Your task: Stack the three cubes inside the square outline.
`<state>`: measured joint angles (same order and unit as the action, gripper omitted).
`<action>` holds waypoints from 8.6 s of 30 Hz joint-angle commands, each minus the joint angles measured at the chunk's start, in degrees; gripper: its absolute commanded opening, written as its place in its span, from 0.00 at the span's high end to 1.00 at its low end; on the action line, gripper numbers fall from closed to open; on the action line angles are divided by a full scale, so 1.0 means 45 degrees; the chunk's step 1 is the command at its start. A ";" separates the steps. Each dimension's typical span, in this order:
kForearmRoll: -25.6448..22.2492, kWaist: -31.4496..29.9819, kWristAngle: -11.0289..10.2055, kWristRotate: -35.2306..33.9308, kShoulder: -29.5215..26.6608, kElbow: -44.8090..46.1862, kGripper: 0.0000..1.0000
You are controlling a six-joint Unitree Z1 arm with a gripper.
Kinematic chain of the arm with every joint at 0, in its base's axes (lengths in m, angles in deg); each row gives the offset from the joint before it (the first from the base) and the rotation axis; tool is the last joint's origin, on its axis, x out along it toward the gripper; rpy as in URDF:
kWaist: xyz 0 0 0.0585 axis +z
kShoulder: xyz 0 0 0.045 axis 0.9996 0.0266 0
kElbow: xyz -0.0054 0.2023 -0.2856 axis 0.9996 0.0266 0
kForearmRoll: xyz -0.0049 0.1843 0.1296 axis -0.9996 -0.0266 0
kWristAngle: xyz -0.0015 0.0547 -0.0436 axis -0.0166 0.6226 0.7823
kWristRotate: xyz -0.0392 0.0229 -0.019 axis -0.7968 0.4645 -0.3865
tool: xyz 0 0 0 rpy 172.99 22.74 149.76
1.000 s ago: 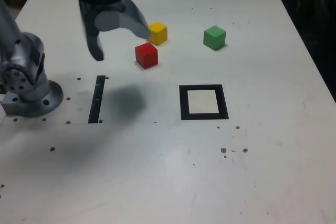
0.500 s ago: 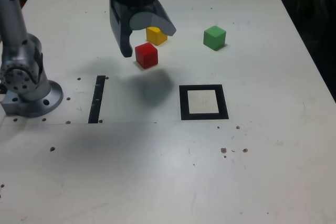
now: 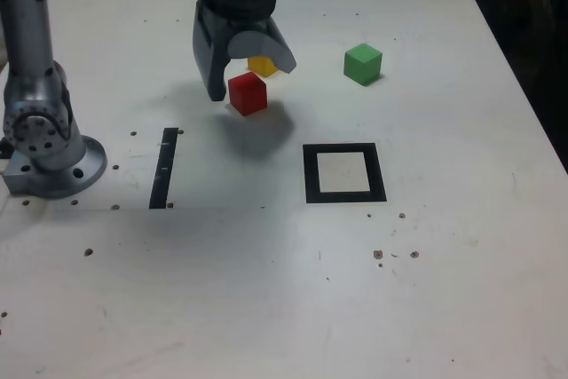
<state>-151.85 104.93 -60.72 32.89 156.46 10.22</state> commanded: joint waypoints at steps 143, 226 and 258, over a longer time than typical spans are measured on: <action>-0.2266 -0.2851 -0.0046 0.1380 0.1008 -0.4307 0.01; -0.1676 0.3959 0.0711 0.1918 0.3056 -0.4873 0.73; -0.3315 -0.6168 0.1662 0.0513 0.3050 -0.6717 0.73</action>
<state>-166.19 77.07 -52.93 35.24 169.76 -19.30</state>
